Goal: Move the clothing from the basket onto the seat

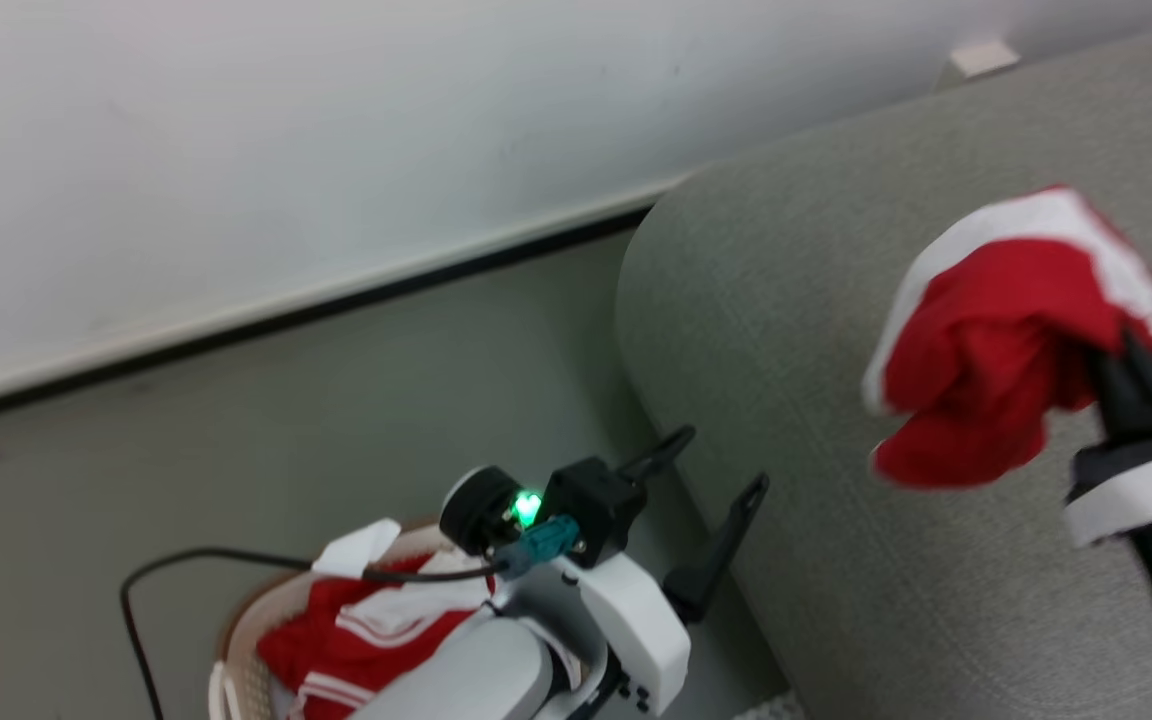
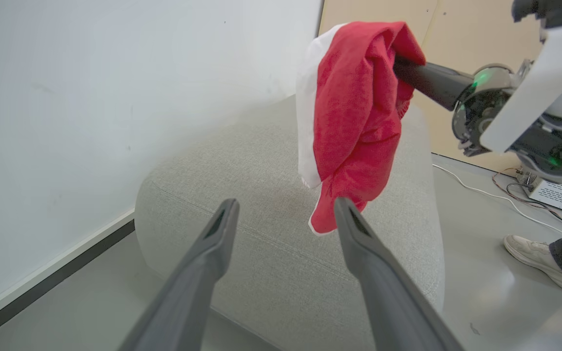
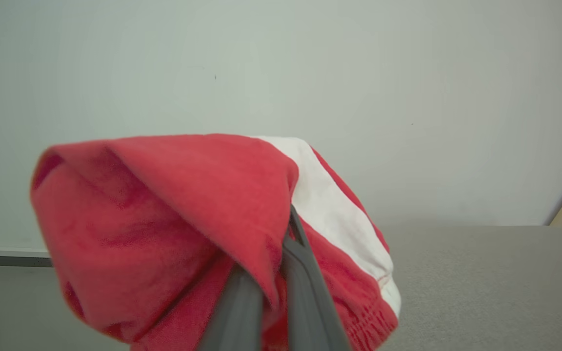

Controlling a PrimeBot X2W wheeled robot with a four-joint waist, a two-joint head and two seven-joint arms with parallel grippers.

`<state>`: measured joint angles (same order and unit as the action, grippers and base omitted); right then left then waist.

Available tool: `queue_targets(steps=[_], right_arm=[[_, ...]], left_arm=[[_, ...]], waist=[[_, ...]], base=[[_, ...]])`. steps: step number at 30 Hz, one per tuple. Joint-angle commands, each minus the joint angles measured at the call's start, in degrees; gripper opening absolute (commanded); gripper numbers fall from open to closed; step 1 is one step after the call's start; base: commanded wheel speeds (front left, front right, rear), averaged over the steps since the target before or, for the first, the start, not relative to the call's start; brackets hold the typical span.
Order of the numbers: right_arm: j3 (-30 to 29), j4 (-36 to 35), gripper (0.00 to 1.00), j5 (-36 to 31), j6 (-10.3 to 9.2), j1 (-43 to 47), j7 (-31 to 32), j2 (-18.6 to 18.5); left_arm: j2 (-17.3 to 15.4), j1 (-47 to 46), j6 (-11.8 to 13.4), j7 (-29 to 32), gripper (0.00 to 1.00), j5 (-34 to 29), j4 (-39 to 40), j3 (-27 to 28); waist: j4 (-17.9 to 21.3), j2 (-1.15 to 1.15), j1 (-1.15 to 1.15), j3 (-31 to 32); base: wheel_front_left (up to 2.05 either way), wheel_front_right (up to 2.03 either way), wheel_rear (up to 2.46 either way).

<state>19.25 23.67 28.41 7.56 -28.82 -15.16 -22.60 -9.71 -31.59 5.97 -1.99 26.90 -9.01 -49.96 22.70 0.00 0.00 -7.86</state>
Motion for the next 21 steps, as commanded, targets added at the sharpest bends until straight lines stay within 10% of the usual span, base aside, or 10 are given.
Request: queue_targets(steps=[1,21], right_arm=[[-2.26,0.19,0.0,-0.43,-0.13,-2.19,0.01,-0.43],[-35.05,24.62,0.0,-9.3,-0.14,-32.42,0.03,-9.93]], left_arm=[[-0.62,-1.54,-0.42,0.37,1.0,-0.87,-0.08,0.01],[0.7,-18.07,-2.96,1.06,1.0,-9.36,1.79,-2.73]], waist=[[-2.92,0.0,0.0,-6.67],[-15.33,0.0,0.0,-34.49]], base=[[0.0,0.0,0.0],[0.0,0.0,0.0]])
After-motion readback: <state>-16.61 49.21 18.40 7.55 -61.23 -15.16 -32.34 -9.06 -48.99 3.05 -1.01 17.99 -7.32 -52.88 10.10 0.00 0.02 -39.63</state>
